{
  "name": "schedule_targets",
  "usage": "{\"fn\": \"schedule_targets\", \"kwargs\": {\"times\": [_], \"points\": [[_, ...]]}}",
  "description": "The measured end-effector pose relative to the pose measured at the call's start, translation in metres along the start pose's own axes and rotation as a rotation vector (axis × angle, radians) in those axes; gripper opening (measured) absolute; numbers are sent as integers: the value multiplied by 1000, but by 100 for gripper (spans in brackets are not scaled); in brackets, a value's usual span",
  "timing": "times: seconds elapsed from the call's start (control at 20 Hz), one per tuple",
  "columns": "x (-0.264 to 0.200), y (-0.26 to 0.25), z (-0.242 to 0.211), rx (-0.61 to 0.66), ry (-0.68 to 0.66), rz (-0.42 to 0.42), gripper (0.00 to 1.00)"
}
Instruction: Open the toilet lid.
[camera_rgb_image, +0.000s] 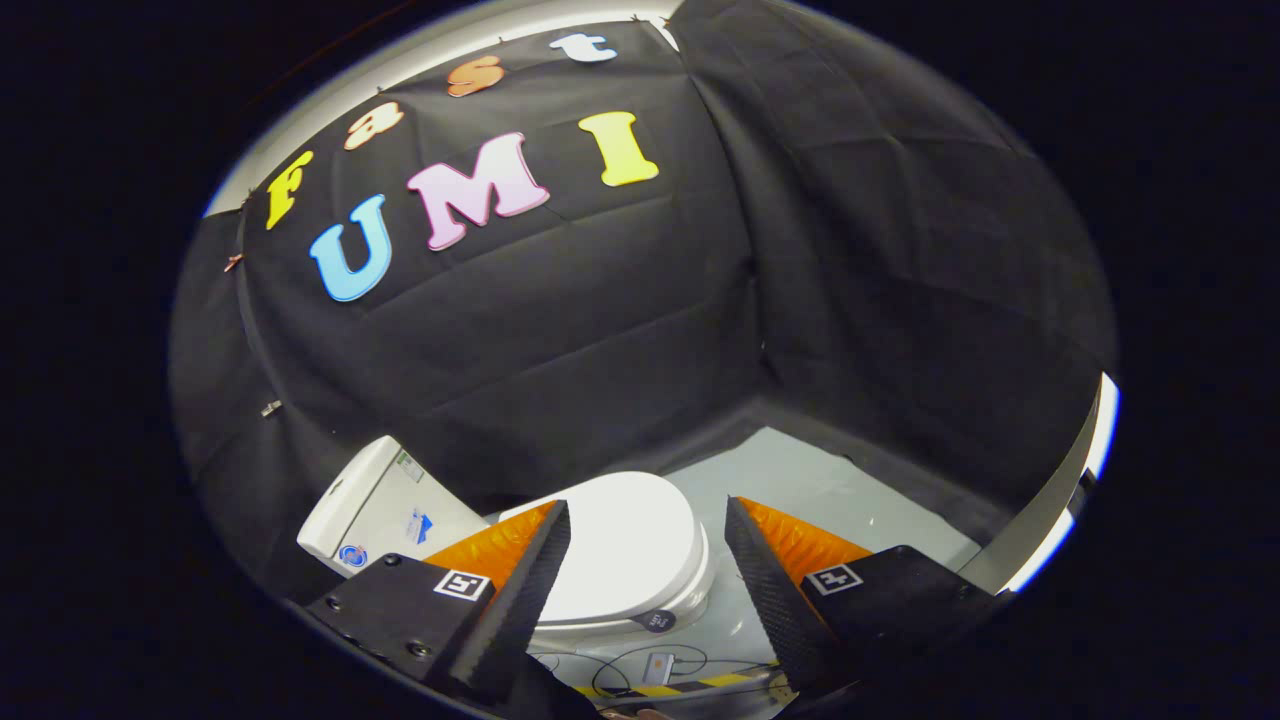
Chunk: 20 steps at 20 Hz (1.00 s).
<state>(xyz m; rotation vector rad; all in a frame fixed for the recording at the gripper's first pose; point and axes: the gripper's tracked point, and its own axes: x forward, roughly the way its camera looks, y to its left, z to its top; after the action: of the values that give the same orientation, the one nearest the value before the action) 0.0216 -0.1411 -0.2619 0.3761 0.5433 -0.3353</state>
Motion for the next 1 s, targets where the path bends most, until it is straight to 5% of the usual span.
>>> {"fn": "schedule_targets", "kwargs": {"times": [0.65, 1.0], "points": [[98, -58, -150, 161, 358, -89, 99], [136, -40, -216, 298, 460, -28, 98]]}}
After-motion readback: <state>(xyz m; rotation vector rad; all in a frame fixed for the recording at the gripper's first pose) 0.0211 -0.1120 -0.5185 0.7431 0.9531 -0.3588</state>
